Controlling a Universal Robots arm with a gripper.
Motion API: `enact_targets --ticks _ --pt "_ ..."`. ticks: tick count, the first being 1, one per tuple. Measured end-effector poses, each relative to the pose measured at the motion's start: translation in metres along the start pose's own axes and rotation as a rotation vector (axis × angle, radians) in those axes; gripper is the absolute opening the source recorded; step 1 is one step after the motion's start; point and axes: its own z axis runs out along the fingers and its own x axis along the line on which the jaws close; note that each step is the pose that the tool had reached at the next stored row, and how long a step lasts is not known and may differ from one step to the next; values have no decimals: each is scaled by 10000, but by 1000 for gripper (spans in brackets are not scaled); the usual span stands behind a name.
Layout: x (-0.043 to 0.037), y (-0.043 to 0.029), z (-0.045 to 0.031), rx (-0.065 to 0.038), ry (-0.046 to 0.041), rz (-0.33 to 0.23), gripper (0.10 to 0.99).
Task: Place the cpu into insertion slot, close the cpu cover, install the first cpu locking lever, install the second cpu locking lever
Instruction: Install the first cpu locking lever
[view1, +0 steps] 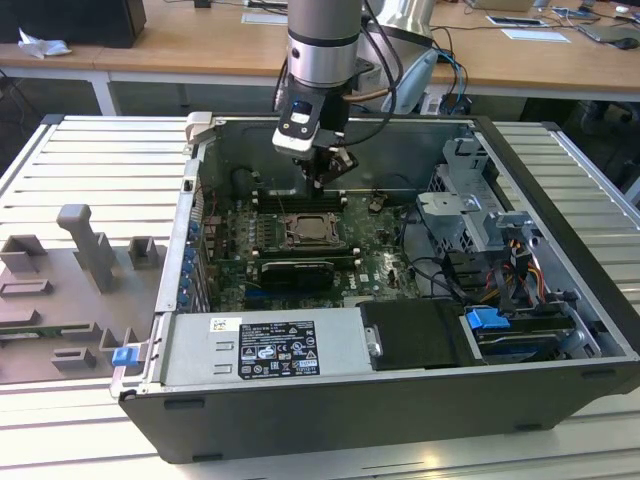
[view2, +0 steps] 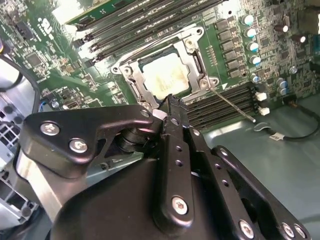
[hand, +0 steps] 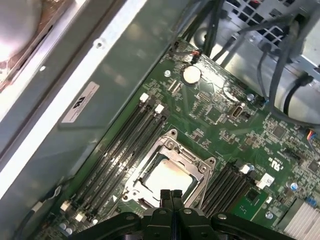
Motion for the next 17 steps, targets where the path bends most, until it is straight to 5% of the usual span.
enact_targets --ticks 17 --pt "0 0 0 -8 38 -1784 106"
